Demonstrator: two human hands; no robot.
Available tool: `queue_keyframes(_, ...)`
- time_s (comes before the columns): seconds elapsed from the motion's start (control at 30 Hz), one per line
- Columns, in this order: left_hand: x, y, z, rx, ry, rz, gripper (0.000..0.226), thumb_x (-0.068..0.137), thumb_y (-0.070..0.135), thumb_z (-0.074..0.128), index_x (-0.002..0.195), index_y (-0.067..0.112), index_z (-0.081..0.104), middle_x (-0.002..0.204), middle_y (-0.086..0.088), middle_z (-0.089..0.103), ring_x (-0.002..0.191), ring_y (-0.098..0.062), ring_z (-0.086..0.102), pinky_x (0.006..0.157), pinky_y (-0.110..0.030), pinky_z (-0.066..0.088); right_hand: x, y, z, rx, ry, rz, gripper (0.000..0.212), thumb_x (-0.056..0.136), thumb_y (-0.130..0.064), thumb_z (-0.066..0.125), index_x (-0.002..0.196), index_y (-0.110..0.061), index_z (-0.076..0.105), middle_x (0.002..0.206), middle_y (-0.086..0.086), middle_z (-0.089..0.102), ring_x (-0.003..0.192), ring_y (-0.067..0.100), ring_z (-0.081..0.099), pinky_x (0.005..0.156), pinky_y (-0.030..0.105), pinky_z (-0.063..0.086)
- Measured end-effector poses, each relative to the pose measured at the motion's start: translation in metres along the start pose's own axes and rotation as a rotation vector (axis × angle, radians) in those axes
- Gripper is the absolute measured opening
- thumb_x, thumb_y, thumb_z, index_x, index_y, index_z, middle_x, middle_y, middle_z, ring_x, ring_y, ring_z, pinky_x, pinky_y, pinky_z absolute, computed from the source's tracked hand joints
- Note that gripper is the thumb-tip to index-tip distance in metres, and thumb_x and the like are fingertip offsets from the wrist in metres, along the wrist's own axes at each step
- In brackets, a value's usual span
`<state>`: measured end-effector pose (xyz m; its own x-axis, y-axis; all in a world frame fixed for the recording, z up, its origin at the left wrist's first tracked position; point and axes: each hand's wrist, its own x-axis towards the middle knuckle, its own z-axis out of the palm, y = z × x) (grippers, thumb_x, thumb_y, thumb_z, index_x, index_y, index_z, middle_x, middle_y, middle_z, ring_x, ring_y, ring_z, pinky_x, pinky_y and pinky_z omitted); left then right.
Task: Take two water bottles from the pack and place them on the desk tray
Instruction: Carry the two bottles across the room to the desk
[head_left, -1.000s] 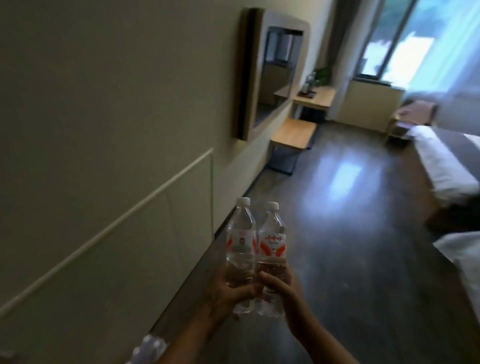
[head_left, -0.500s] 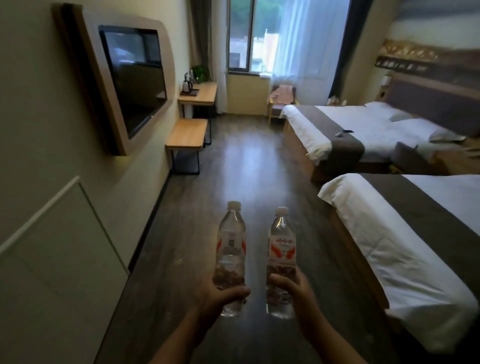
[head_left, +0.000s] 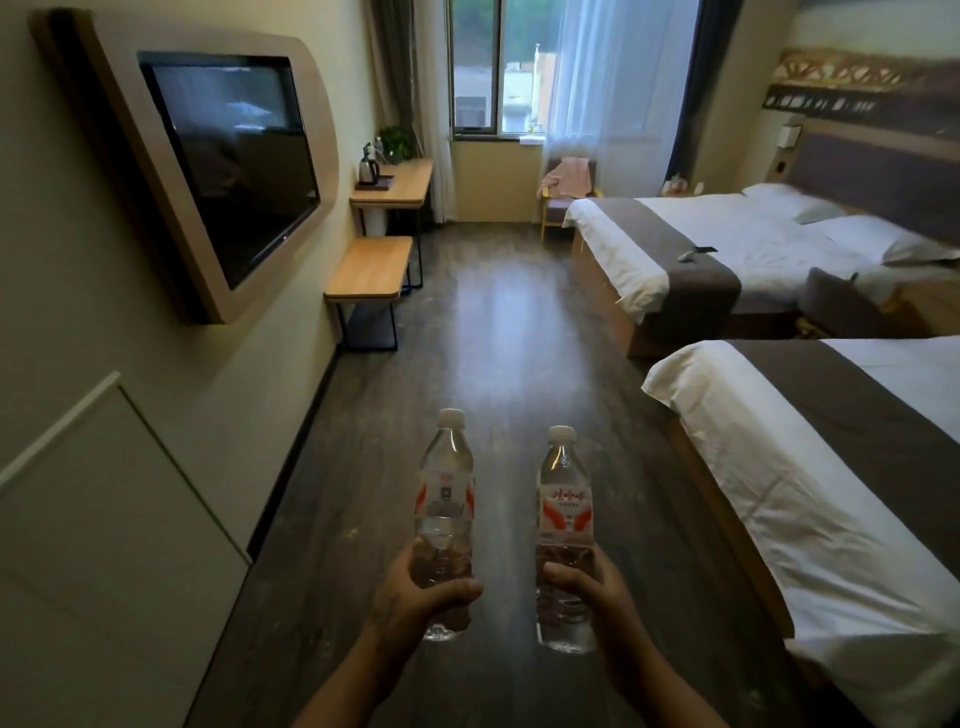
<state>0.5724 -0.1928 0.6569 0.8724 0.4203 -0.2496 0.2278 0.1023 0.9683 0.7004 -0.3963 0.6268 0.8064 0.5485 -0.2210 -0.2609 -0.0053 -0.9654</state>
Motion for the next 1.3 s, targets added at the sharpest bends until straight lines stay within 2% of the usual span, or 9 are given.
queue_keyframes(0.13, 0.025, 0.001, -0.005, -0.013, 0.032, -0.017, 0.093, 0.046, 0.049, 0.098, 0.129, 0.024, 0.064, 0.107, -0.005, 0.084, 0.09, -0.016, 0.083, 0.068, -0.026, 0.067, 0.036, 0.0, -0.003, 0.007, -0.018, 0.029, 0.08, 0.061, -0.046, 0.088, 0.132, -0.017, 0.064, 0.119, 0.008, 0.082, 0.106, 0.032, 0.081, 0.092, 0.049, 0.065)
queue_keyframes(0.3, 0.076, 0.003, -0.024, -0.044, 0.078, -0.049, 0.096, 0.046, 0.048, 0.099, 0.132, 0.023, 0.064, 0.111, -0.003, 0.085, 0.095, -0.02, 0.083, 0.07, -0.029, 0.067, 0.098, -0.001, 0.006, -0.009, -0.04, 0.086, 0.076, 0.063, -0.044, 0.089, 0.13, -0.016, 0.066, 0.12, 0.013, 0.081, 0.109, 0.037, 0.079, 0.102, 0.064, 0.058)
queue_keyframes(0.37, 0.107, 0.008, -0.03, -0.065, 0.083, -0.058, 0.093, 0.045, 0.044, 0.098, 0.129, 0.022, 0.065, 0.108, 0.003, 0.086, 0.093, -0.017, 0.083, 0.066, -0.025, 0.066, 0.132, -0.003, 0.009, -0.017, -0.043, 0.105, 0.078, 0.062, -0.044, 0.091, 0.13, -0.016, 0.066, 0.119, 0.013, 0.082, 0.108, 0.037, 0.079, 0.099, 0.062, 0.06)
queue_keyframes(0.43, 0.144, 0.013, -0.038, -0.09, 0.076, -0.072, 0.09, 0.044, 0.042, 0.098, 0.126, 0.021, 0.066, 0.105, 0.006, 0.086, 0.091, -0.016, 0.084, 0.064, -0.023, 0.066, 0.172, -0.006, 0.012, -0.023, -0.05, 0.108, 0.079, 0.062, -0.044, 0.091, 0.13, -0.015, 0.065, 0.117, 0.013, 0.082, 0.105, 0.037, 0.08, 0.089, 0.051, 0.067)
queue_keyframes(0.57, 0.235, 0.031, -0.062, -0.113, 0.079, -0.061, 0.093, 0.043, 0.041, 0.098, 0.128, 0.021, 0.066, 0.106, 0.001, 0.086, 0.093, -0.019, 0.083, 0.067, -0.025, 0.066, 0.264, -0.025, 0.024, -0.041, -0.045, 0.104, 0.095, 0.048, -0.054, 0.1, 0.126, -0.014, 0.066, 0.113, 0.014, 0.083, 0.1, 0.037, 0.082, 0.076, 0.038, 0.068)
queue_keyframes(0.67, 0.312, 0.049, -0.085, -0.121, 0.073, -0.067, 0.092, 0.043, 0.038, 0.097, 0.127, 0.018, 0.066, 0.105, -0.002, 0.086, 0.091, -0.021, 0.084, 0.066, -0.025, 0.066, 0.339, -0.04, 0.035, -0.037, -0.003, 0.112, 0.104, 0.039, -0.059, 0.101, 0.125, -0.014, 0.066, 0.112, 0.013, 0.084, 0.099, 0.037, 0.082, 0.076, 0.039, 0.067)
queue_keyframes(0.87, 0.457, 0.092, -0.125, -0.124, 0.036, -0.07, 0.091, 0.039, 0.029, 0.097, 0.122, 0.007, 0.067, 0.081, -0.007, 0.08, 0.064, -0.016, 0.074, 0.055, -0.028, 0.061, 0.475, -0.084, 0.054, -0.043, 0.062, 0.08, 0.085, 0.054, -0.053, 0.091, 0.129, -0.021, 0.064, 0.111, 0.003, 0.084, 0.099, 0.028, 0.082, 0.081, 0.041, 0.065)
queue_keyframes(1.1, 0.635, 0.127, -0.145, -0.097, 0.025, -0.086, 0.098, 0.043, 0.037, 0.097, 0.132, 0.014, 0.062, 0.107, -0.019, 0.076, 0.085, -0.027, 0.072, 0.062, -0.03, 0.06, 0.645, -0.113, 0.045, -0.015, 0.11, 0.083, 0.08, 0.054, -0.047, 0.089, 0.125, -0.018, 0.065, 0.106, 0.007, 0.085, 0.094, 0.032, 0.083, 0.073, 0.036, 0.067)
queue_keyframes(1.3, 0.791, 0.156, -0.145, -0.086, 0.043, -0.079, 0.095, 0.042, 0.039, 0.095, 0.129, 0.014, 0.065, 0.108, -0.018, 0.079, 0.089, -0.025, 0.077, 0.063, -0.022, 0.062, 0.818, -0.131, 0.022, -0.015, 0.087, 0.091, 0.079, 0.059, -0.045, 0.088, 0.128, -0.014, 0.065, 0.106, 0.011, 0.084, 0.094, 0.033, 0.083, 0.075, 0.038, 0.067)
